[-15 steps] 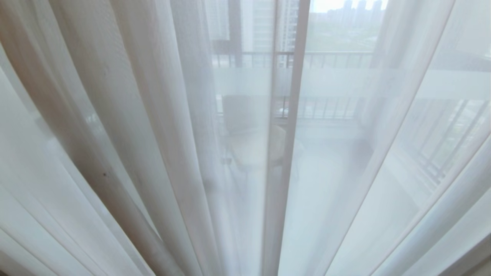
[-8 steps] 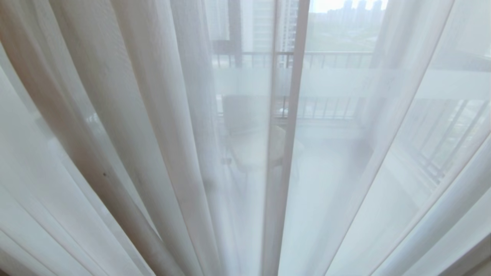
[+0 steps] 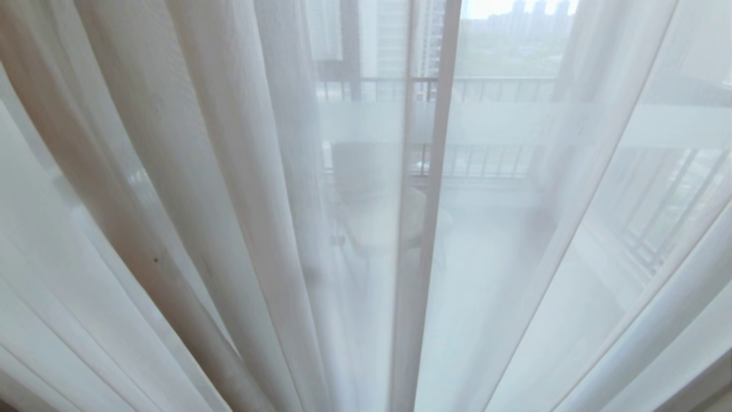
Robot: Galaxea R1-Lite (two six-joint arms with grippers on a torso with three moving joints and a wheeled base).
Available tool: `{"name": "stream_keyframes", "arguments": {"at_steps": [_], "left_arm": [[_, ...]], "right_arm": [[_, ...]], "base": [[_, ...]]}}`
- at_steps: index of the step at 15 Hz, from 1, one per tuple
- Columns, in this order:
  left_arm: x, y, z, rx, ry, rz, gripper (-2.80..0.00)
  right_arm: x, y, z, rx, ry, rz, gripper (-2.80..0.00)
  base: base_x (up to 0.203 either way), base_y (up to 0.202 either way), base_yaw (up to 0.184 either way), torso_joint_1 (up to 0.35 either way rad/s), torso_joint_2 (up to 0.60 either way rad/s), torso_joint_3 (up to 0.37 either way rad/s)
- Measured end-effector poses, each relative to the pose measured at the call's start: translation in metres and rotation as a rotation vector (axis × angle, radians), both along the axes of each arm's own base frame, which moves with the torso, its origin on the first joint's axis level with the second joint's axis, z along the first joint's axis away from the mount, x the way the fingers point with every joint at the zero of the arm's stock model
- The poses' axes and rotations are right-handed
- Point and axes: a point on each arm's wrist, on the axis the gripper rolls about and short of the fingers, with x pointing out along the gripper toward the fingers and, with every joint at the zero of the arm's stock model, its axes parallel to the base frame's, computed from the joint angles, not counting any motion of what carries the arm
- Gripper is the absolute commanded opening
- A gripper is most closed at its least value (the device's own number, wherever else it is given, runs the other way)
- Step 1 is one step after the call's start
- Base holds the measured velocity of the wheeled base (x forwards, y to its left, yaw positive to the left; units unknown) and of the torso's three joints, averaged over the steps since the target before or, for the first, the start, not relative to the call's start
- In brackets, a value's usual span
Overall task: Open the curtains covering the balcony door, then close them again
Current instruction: Close the outer curtains on both sides
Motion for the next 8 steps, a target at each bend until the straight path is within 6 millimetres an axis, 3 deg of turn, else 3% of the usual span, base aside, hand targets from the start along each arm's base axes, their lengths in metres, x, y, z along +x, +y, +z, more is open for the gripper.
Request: {"name": "stream_keyframes", "arguments": {"at_steps": [3,8], "left_arm": [[-0.004,0.000,-0.020,0.008,-0.023,0.017,-2.80],[-0.005,0.000,-0.025,0.099,-0.043,0.006,-2.80]], "right_arm": [[0.000,0.000,0.000,0.000,0.000,0.000,-2.80],[0.000,0.000,0.000,0.000,0.001,-0.001,-2.80]], "base": [[0.000,0.000,0.000,0.000,0.00,0.000],[0.000,0.000,0.000,0.000,0.00,0.000]]}}
